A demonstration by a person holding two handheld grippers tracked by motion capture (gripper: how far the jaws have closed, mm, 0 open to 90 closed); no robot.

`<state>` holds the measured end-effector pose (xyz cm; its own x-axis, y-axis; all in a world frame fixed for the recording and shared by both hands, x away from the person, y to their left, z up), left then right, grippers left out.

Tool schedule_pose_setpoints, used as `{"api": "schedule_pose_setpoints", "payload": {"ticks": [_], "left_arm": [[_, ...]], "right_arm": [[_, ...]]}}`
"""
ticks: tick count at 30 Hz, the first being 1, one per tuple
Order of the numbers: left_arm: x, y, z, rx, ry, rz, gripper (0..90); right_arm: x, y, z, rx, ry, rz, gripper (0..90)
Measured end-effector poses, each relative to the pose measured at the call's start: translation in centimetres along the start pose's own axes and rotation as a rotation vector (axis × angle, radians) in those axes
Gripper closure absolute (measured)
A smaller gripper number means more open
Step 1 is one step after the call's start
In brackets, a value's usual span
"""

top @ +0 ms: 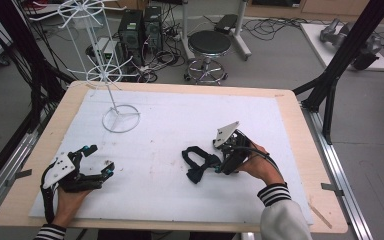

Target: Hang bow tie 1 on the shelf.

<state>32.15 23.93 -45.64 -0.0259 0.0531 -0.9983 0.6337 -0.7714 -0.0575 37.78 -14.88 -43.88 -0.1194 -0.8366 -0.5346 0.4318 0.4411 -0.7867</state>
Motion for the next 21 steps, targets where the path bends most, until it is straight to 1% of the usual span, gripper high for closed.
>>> {"api": "schedule_pose_setpoints", "payload": {"ticks": [1,2,4,5,7,8,12,13,15,16,19,20,21], "left_arm": [[0.0,0.0,0.0,0.002,0.001,0.000,10.7],[0.0,0.0,0.0,0.002,0.002,-0.001,10.7],[0.0,0.0,0.0,0.003,0.001,-0.001,10.7],[0.0,0.0,0.0,0.003,0.001,-0.001,10.7],[0.0,0.0,0.0,0.002,0.003,0.001,10.7],[0.0,0.0,0.0,0.001,0.000,0.002,10.7],[0.0,0.0,0.0,0.000,-0.001,0.004,10.7],[0.0,0.0,0.0,0.002,-0.001,0.003,10.7],[0.0,0.0,0.0,0.002,-0.001,0.003,10.7],[0.0,0.0,0.0,0.001,-0.001,0.004,10.7],[0.0,0.0,0.0,0.001,-0.001,0.002,10.7],[0.0,0.0,0.0,0.001,-0.001,0.002,10.7],[0.0,0.0,0.0,0.001,-0.001,0.002,10.7]], "right_arm": [[0.0,0.1,0.0,0.000,0.005,-0.012,10.6],[0.0,0.1,0.0,0.000,0.005,-0.012,10.6],[0.1,0.6,0.0,-0.004,0.001,-0.034,10.6],[0.2,0.8,-0.1,-0.008,0.003,-0.045,10.6],[0.3,1.0,-0.3,-0.032,0.012,-0.057,10.6],[0.3,1.2,-0.4,-0.030,0.006,-0.067,10.6],[0.4,1.5,-0.4,-0.033,-0.001,-0.073,11.5],[0.4,1.7,-0.4,-0.047,-0.008,-0.074,16.4],[0.4,1.8,-0.5,-0.055,-0.014,-0.077,17.0],[0.5,1.9,-0.5,-0.058,-0.018,-0.087,17.5],[0.7,2.5,-0.8,-0.065,-0.056,-0.109,19.1],[0.7,2.5,-0.8,-0.065,-0.056,-0.109,19.1],[0.7,2.8,-0.8,-0.062,-0.065,-0.117,21.0]]}}
Point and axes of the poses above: each handheld gripper's, and its own axes: y roughly forward along the jaws, x roughly out of its underside, z roughly to its right, the point moved 7 cm from there along y, roughly forward along the jaws, and after that the axes turned 10 degrees about x, right-handed, at the moved point
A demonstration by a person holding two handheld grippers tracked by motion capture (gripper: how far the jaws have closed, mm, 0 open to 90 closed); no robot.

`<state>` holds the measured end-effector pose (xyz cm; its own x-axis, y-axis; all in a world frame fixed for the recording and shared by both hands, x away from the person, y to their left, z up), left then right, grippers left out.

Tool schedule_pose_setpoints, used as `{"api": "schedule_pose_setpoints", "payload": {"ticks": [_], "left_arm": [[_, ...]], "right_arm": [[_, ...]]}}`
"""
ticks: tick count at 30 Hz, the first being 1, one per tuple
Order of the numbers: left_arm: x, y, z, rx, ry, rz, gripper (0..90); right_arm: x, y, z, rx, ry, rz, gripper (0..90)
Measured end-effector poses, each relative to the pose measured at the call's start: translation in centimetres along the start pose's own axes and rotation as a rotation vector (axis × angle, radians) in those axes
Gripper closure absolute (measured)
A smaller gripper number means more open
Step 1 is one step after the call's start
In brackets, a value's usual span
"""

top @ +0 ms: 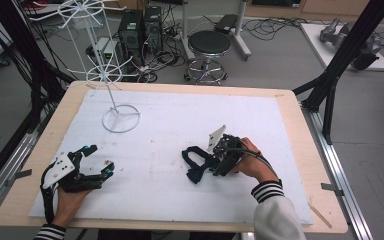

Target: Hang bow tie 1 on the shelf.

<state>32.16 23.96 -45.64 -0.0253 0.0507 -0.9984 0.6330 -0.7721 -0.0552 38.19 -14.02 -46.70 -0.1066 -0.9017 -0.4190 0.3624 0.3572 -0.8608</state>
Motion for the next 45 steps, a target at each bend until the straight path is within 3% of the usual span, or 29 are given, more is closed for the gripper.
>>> {"api": "schedule_pose_setpoints", "payload": {"ticks": [10,18,23,39,45], "left_arm": [[0.0,0.0,0.0,0.000,0.000,0.000,10.7],[0.0,0.0,0.0,-0.001,0.001,-0.001,10.7],[0.0,0.0,0.0,-0.001,0.000,0.001,10.7],[0.0,0.0,0.0,0.000,0.001,0.000,10.7],[0.0,0.0,0.0,0.000,0.000,0.000,10.7]], "right_arm": [[0.4,0.7,0.1,-0.015,-0.008,-0.035,28.2],[0.5,1.2,0.0,-0.047,-0.019,-0.058,40.7],[0.6,1.2,0.1,-0.058,0.009,-0.064,43.6],[0.6,1.0,0.0,-0.085,0.030,-0.073,67.9],[0.5,0.9,-0.1,-0.093,0.027,-0.082,81.9]]}}
Point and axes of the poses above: each handheld gripper's, and its own axes: y roughly forward along the jaws, x roughly out of its underside, z roughly to its right, the point moved 7 cm from there along y, roughly forward along the jaws, and after that the axes turned 10 degrees about x, right-handed, at the moved point
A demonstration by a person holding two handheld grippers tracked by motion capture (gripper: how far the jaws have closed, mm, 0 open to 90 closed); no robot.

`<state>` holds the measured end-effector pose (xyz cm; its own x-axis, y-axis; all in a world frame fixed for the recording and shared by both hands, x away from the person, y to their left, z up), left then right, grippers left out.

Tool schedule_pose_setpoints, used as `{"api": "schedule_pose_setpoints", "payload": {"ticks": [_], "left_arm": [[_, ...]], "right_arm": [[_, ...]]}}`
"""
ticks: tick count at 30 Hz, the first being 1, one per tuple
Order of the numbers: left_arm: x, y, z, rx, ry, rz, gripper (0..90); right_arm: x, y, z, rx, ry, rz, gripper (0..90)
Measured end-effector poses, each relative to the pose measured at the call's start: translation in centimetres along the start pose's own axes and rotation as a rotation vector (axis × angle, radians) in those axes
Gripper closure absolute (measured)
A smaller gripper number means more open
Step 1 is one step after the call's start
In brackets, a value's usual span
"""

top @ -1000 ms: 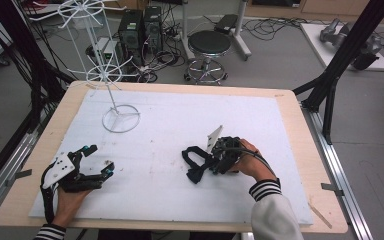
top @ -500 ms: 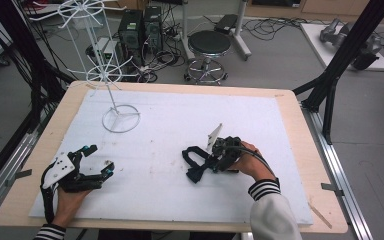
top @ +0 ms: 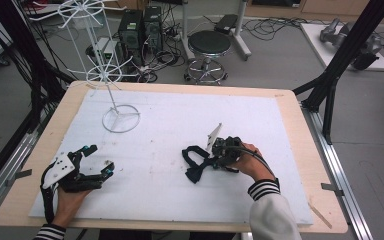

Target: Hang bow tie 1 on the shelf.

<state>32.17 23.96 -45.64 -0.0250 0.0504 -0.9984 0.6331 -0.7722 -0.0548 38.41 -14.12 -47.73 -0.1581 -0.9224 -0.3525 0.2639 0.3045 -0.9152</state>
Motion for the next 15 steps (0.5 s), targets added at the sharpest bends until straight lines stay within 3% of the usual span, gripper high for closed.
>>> {"api": "schedule_pose_setpoints", "payload": {"ticks": [8,15], "left_arm": [[0.0,0.0,0.0,0.001,0.001,0.001,10.7],[0.0,0.0,0.1,0.001,0.006,-0.002,10.7]], "right_arm": [[-0.1,-0.5,0.0,-0.007,0.033,0.019,82.6],[-0.4,-1.5,0.3,-0.012,0.107,0.076,82.6]]}}
Point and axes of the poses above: each handheld gripper's, and its own axes: y roughly forward along the jaws, x roughly out of its underside, z roughly to its right, the point moved 7 cm from there along y, roughly forward along the jaws, and after that the axes turned 10 degrees about x, right-handed, at the moved point
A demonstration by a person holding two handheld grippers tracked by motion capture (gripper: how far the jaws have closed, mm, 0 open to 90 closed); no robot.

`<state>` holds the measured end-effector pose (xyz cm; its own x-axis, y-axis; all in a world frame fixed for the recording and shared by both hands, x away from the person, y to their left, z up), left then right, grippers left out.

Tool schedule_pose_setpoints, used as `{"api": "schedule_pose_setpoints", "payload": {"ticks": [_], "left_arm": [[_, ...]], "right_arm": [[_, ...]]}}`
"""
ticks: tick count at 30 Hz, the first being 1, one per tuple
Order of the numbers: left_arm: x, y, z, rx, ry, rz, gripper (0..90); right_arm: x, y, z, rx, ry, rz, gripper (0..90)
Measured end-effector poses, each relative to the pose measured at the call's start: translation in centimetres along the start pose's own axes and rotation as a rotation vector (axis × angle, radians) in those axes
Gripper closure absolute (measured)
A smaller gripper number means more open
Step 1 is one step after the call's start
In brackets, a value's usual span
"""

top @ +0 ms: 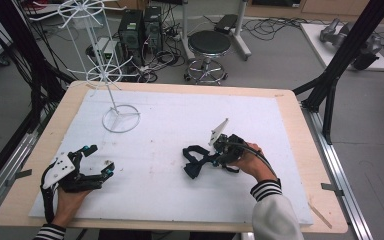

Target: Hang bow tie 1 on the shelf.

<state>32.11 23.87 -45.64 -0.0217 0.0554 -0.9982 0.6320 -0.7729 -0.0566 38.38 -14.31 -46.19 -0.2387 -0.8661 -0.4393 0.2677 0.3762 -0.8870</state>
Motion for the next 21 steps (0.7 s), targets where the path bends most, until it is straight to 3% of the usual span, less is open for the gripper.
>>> {"api": "schedule_pose_setpoints", "payload": {"ticks": [6,12,21], "left_arm": [[0.0,0.0,0.0,0.001,-0.002,-0.003,10.7],[0.0,0.0,0.0,0.001,-0.005,-0.001,10.7],[0.0,0.2,0.0,0.008,-0.005,-0.014,10.7]], "right_arm": [[-0.6,-0.7,0.0,-0.013,0.032,0.064,82.5],[-0.8,-0.9,0.0,-0.020,0.045,0.086,82.5],[-1.8,-2.0,-0.1,-0.036,0.095,0.180,82.5]]}}
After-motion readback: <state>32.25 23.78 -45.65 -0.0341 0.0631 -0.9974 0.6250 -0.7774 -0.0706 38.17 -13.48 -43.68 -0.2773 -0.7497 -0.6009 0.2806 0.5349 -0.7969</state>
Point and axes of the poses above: each handheld gripper's, and its own axes: y roughly forward along the jaws, x roughly out of its underside, z roughly to its right, the point moved 7 cm from there along y, roughly forward along the jaws, and after that the axes turned 10 degrees about x, right-handed, at the moved point
